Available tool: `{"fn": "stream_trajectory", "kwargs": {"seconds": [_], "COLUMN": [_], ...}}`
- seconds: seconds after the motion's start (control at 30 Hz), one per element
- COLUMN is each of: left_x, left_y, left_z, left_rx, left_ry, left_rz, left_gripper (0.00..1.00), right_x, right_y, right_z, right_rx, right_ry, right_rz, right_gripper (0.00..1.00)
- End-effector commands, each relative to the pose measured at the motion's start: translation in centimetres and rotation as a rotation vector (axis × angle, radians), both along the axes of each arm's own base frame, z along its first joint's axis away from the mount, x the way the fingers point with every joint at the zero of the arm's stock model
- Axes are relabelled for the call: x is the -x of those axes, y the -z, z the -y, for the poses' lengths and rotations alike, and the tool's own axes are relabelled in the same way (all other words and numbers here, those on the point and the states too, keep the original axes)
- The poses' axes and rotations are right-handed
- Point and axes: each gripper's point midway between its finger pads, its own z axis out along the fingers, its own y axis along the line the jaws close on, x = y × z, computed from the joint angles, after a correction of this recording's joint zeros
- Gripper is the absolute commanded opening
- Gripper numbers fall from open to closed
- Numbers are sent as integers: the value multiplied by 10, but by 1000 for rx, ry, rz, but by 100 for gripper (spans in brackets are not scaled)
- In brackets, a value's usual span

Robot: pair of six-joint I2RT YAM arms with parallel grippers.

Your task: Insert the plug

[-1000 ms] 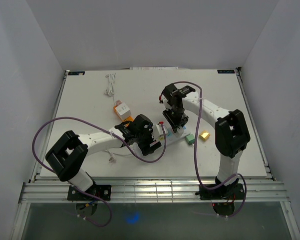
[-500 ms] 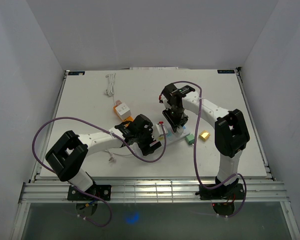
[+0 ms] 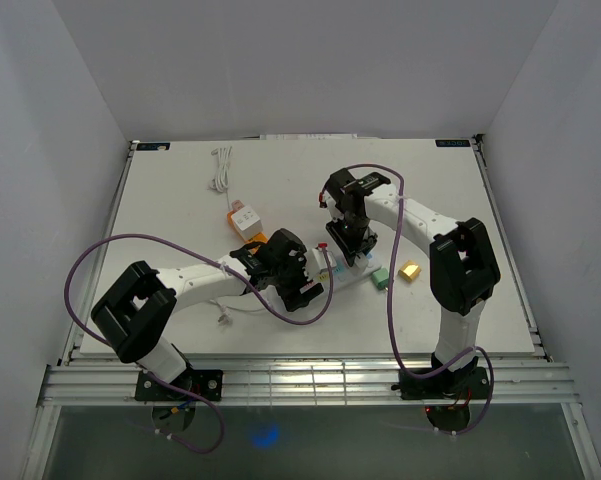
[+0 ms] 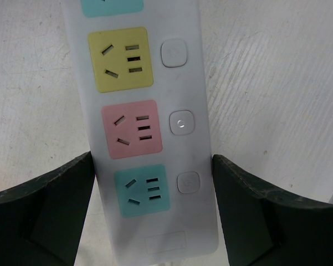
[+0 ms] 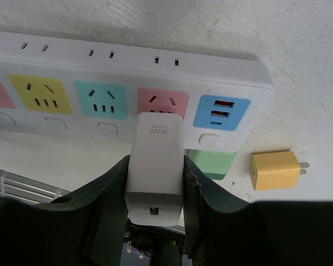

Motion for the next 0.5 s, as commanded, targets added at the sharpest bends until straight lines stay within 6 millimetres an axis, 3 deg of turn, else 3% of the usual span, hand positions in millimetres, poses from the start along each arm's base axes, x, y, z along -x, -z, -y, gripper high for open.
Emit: {"fn": "stream_trajectory", "kwargs": {"seconds": [0.0,0.33,0.47], "left_x": [0,2,4], "left_y": [-4,-5,-4], "left_z": [-1,-1,-2], "left_rx": [-3,2,3], "left_ry": [5,9,9], "left_rz": [0,-4,-12], "left_gripper": [78,78,78], "right_x": [0,-5,-2], "right_y": [3,22,38], "right_z": [-1,-5,-2], "right_rx": [-9,8,21], "right_ry": [2,-4,-1], "right_rz": [-8,-39,-72], "right_gripper": [8,8,8]}}
